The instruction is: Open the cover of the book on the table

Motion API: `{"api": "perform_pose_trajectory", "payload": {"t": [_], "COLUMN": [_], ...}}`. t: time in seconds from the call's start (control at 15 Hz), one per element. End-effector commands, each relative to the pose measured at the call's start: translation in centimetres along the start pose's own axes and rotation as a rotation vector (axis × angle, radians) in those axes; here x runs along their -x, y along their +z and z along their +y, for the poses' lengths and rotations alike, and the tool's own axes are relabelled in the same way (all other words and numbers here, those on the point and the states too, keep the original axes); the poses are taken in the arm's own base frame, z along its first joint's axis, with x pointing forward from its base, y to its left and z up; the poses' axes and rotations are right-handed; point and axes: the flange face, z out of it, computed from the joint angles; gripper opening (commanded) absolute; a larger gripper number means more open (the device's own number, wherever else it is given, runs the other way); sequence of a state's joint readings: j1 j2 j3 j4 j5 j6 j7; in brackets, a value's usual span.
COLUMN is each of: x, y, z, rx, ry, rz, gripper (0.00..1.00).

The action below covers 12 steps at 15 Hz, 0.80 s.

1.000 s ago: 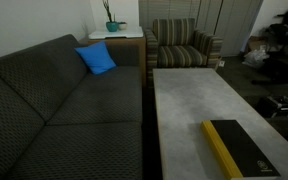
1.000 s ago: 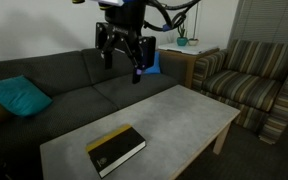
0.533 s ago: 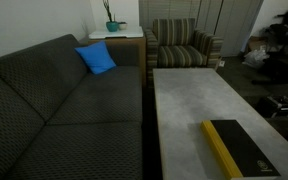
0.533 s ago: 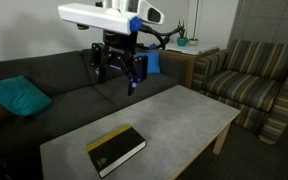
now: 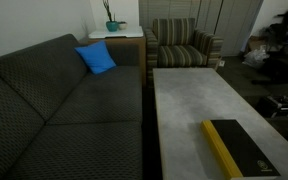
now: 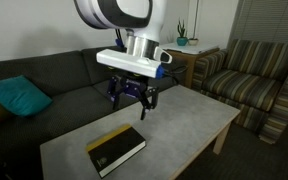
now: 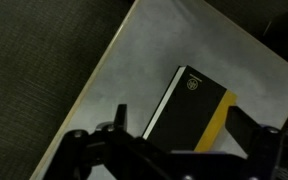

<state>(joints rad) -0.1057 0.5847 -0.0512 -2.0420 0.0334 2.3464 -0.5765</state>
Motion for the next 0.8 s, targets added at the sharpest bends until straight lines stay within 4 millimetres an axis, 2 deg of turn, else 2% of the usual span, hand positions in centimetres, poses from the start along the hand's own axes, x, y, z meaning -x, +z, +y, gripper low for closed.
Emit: {"api": "perform_pose_trajectory", "payload": {"t": [0.0,0.13,0.2,0.47,0.73], "x": [-2.2,-2.3,-1.9,-2.4,-2.5], "y": [3.1,3.4,3.5,3.6,3.5], "z": [2.5,2.9,1.8,2.8,2.6], "rx": [-0.011,-0.103,-0.035,-0.078,-0.081], "ry": [-0.002,-0.030,-0.009,-0.013,-0.016], "rz": [-0.058,-0.094,-0.072,-0.093,-0.094], "gripper": [1.00,1.00,1.00,1.00,1.00]}}
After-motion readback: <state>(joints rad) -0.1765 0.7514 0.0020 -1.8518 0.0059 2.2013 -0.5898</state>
